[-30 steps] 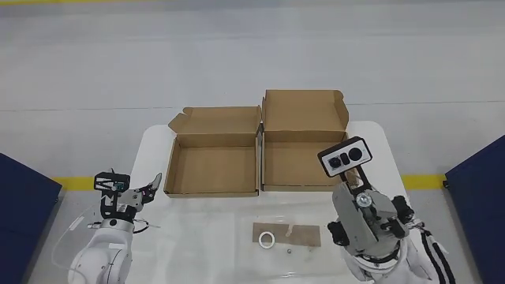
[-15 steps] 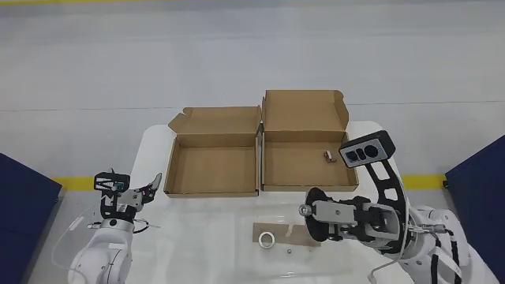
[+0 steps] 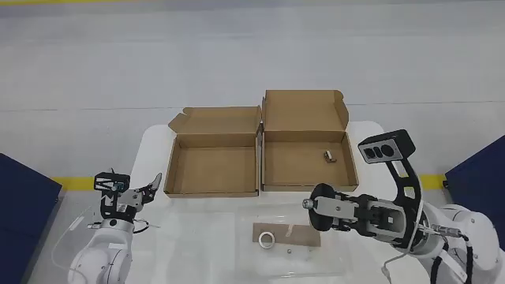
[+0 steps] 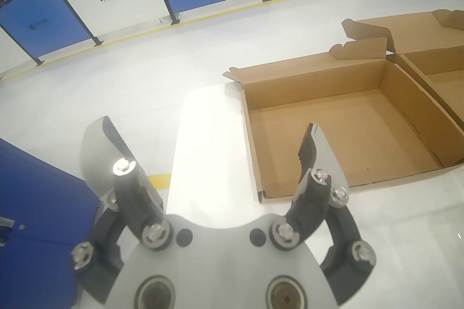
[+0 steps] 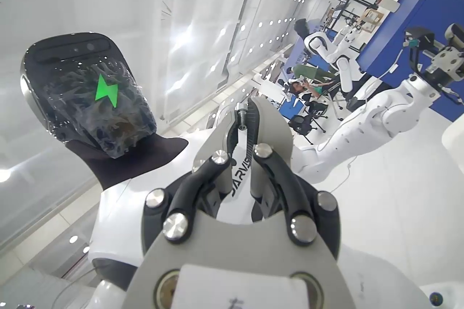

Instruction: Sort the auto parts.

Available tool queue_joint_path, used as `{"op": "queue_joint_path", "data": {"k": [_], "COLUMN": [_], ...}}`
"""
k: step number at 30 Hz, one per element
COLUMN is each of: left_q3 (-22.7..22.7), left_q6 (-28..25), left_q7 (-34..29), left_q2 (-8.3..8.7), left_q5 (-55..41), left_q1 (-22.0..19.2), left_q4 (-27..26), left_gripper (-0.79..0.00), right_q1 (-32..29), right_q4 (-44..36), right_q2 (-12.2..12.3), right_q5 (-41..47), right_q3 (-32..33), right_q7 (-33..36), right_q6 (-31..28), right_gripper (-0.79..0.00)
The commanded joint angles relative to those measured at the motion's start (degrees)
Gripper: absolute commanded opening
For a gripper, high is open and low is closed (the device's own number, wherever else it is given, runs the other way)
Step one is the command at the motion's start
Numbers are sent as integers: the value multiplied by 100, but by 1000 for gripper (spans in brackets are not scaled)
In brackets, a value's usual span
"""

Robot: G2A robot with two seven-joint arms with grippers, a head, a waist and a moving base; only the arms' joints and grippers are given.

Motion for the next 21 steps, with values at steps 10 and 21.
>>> {"op": "queue_joint_path", "data": {"k": [10,21], "left_q3": [0,0], "left_q6": [0,0], "left_q7": [0,0], "left_q2": [0,0], "left_q5": [0,0], "left_q1": [0,0], "left_q4": [0,0], "left_gripper": [0,0], "right_q1": [790,1060], "right_q4": [0,0], "right_q2": [186,220], "right_q5": [-4291,-5266], "right_q3": [158,-192], "right_q7": [588,833], "right_q6": [1136,1259], "right_gripper": [-785,-785]}}
